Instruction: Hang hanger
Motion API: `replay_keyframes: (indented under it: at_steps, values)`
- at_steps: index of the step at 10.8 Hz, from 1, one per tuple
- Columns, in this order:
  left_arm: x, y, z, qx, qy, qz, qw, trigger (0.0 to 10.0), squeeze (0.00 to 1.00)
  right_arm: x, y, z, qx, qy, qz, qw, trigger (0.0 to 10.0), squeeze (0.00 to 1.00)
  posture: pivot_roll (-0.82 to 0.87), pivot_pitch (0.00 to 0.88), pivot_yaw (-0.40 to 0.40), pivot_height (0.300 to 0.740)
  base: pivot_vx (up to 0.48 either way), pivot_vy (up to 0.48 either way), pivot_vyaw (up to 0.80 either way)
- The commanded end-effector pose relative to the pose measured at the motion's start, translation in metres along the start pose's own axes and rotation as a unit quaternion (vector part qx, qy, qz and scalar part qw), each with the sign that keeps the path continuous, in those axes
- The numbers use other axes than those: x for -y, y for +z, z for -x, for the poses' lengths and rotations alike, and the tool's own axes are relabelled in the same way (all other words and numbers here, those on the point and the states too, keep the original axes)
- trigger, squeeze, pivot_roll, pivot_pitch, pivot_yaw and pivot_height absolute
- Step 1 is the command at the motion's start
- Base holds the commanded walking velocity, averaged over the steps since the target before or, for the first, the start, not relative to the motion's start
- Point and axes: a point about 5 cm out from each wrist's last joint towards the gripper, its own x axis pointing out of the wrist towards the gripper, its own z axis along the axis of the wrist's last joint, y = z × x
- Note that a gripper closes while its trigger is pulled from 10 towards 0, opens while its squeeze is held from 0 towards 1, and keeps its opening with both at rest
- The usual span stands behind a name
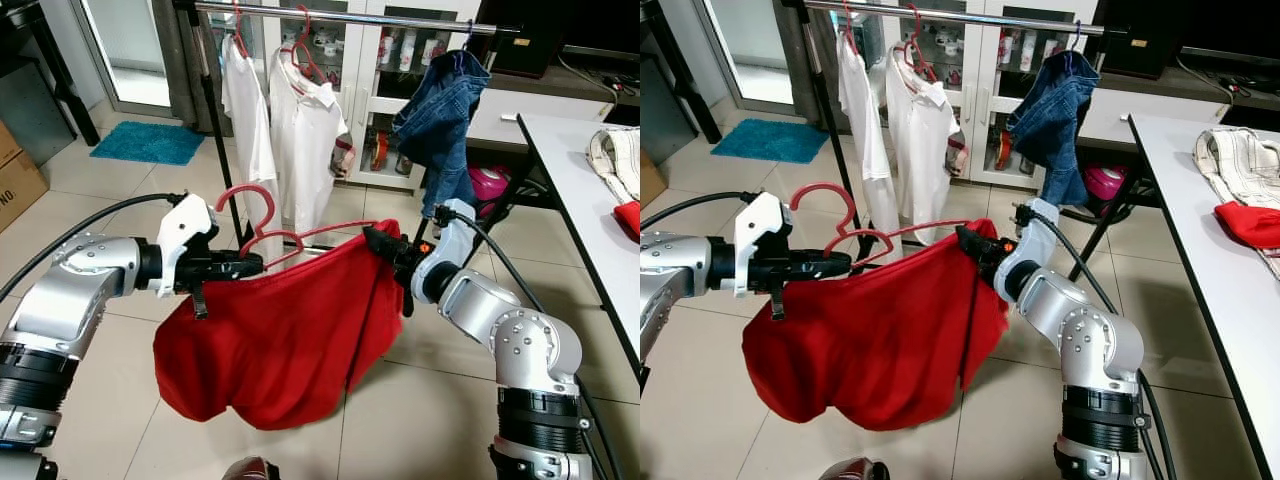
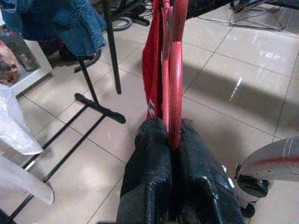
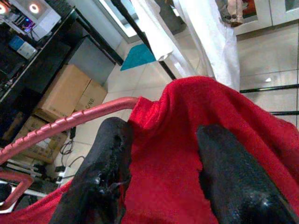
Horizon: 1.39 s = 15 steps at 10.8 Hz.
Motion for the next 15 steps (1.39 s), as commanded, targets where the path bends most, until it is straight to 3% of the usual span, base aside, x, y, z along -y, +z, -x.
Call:
replay_keyframes:
  at_steps: [1,2,3,10,15]
  values:
    - [-0.001,0.011,0.0,0.012,-0.005,-0.019,1.0,0.0,0.0,0.0,0.001,-0.001,-0.007,-0.002,0.0,1.0,3.8,0.0,-0.01,0.0,0.02,0.74,0.0,0.0,0.0]
    - [-0.001,0.012,0.001,0.012,-0.005,-0.018,1.0,0.0,0.0,0.0,0.0,-0.001,-0.007,-0.002,-0.002,1.0,1.5,0.0,-0.01,0.0,0.02,0.74,0.0,0.0,0.0]
    - [-0.001,0.013,0.001,0.013,-0.006,-0.018,1.0,0.0,0.0,0.002,0.0,-0.001,-0.008,-0.003,-0.005,1.0,0.0,0.0,-0.01,0.0,0.02,0.74,0.0,0.0,0.0]
    - [-0.004,0.012,0.004,0.007,0.003,-0.02,1.0,0.0,0.0,0.008,0.0,0.0,-0.005,-0.01,-0.008,1.0,0.0,0.0,-0.01,0.0,0.016,0.74,0.0,0.0,0.0]
    - [-0.006,0.001,0.004,-0.028,0.019,-0.029,0.999,0.0,0.0,0.005,0.027,0.006,0.056,0.016,-0.024,0.998,0.0,0.0,-0.01,0.0,0.015,0.74,0.0,0.0,0.0]
